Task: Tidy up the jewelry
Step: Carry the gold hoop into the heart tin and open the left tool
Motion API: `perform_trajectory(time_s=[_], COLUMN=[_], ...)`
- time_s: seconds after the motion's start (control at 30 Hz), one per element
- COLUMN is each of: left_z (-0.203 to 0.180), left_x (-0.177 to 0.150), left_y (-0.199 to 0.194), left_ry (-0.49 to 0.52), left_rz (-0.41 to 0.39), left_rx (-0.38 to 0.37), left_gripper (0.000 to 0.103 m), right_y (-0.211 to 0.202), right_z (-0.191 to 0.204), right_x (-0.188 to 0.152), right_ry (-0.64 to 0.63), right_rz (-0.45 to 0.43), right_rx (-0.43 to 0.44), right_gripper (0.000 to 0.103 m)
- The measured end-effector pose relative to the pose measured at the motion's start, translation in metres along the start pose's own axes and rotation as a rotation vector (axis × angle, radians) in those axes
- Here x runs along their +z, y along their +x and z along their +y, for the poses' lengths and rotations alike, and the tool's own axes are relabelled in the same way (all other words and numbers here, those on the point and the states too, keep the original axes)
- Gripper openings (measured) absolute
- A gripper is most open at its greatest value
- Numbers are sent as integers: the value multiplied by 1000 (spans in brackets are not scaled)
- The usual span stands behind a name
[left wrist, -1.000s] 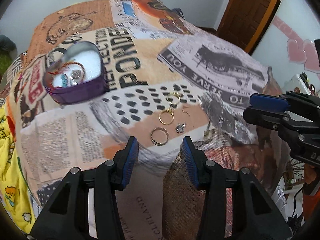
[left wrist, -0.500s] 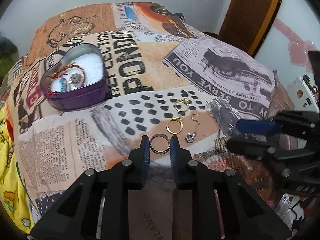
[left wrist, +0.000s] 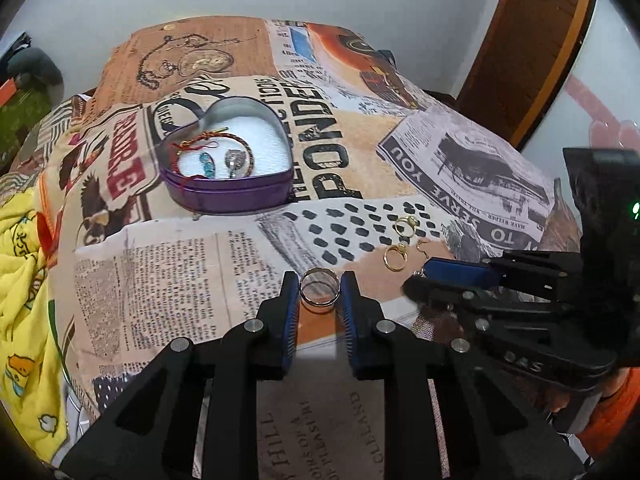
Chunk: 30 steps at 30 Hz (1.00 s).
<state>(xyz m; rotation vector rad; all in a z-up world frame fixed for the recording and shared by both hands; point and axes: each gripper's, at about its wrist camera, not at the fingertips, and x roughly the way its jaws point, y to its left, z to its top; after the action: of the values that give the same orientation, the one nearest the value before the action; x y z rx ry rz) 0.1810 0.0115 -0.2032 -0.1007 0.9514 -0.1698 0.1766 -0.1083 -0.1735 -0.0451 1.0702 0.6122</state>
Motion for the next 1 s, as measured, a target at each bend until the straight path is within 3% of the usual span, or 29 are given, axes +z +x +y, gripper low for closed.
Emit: perform_trajectory(time_s=[0.07, 0.4, 1.0], left_z=[1, 1, 7], left_x=[0, 1, 24], left_y=[-1, -16, -77], left_ry=[-3, -13, -12], left_rz=[-4, -33, -195], left_rx=[-2, -1, 45], left_gripper=[20, 20, 20], right_y=[0, -15, -89], right_z=[1, -1, 24], right_x=[0, 3, 45], right_ry=[-12, 4, -66], right_rz=[-6, -34, -268], right_rx=[-10, -12, -29], right_gripper=[10, 9, 9])
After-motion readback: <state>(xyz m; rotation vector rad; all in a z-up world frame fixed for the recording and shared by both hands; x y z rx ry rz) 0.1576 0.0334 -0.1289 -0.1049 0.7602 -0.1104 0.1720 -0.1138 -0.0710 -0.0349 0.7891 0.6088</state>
